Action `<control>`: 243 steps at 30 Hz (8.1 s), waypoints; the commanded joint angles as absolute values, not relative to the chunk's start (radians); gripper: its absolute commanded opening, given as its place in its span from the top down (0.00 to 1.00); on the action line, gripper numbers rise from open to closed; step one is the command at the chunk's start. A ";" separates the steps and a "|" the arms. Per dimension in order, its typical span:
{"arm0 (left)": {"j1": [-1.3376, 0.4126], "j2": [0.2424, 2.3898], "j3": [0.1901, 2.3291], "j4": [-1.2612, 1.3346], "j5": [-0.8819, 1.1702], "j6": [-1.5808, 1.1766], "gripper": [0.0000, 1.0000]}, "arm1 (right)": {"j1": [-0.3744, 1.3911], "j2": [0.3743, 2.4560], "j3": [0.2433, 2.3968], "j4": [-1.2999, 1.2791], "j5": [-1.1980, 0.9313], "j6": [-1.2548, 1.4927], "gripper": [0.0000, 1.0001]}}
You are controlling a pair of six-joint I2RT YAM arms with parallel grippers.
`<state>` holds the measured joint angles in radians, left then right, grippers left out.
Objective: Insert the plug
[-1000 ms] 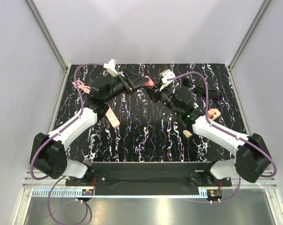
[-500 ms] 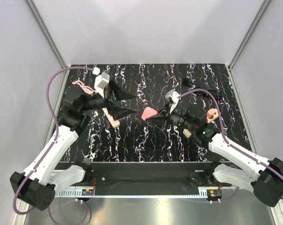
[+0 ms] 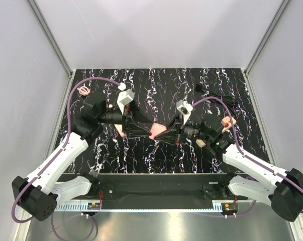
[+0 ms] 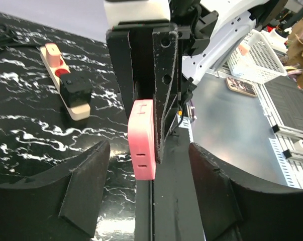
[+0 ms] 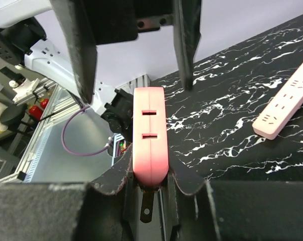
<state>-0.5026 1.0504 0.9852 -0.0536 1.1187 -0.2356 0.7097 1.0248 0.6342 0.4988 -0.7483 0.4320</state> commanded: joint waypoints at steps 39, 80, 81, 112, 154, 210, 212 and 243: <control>-0.436 0.994 0.735 0.708 0.916 -0.914 1.00 | 0.707 1.006 0.543 0.842 -0.630 0.676 0.40; -0.489 0.986 0.660 0.666 0.818 -0.858 0.48 | 0.707 1.144 0.551 1.054 -0.597 0.761 1.00; -0.494 0.991 0.661 0.661 0.818 -0.857 0.49 | 0.709 1.144 0.549 1.063 -0.597 0.761 1.00; -0.515 1.023 0.750 0.502 0.801 -0.782 0.69 | 0.707 1.193 0.542 1.072 -0.618 0.779 1.00; -0.382 1.037 1.157 -0.485 0.312 -0.692 1.00 | 0.707 0.644 0.518 0.284 -0.221 0.588 0.00; -0.298 1.718 1.485 -0.933 -0.126 0.255 1.00 | 0.709 0.572 0.532 0.071 -0.103 0.537 0.00; -0.298 1.692 1.454 -0.896 -0.112 0.302 1.00 | 0.707 0.571 0.529 0.069 -0.098 0.531 0.00; -0.337 1.651 1.241 -0.741 0.106 0.657 1.00 | 0.707 0.603 0.549 0.058 -0.048 0.494 0.00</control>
<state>-0.3244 1.6344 1.2404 -0.7822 0.1677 0.6392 0.7071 0.6216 0.5125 0.0612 -0.0872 0.5209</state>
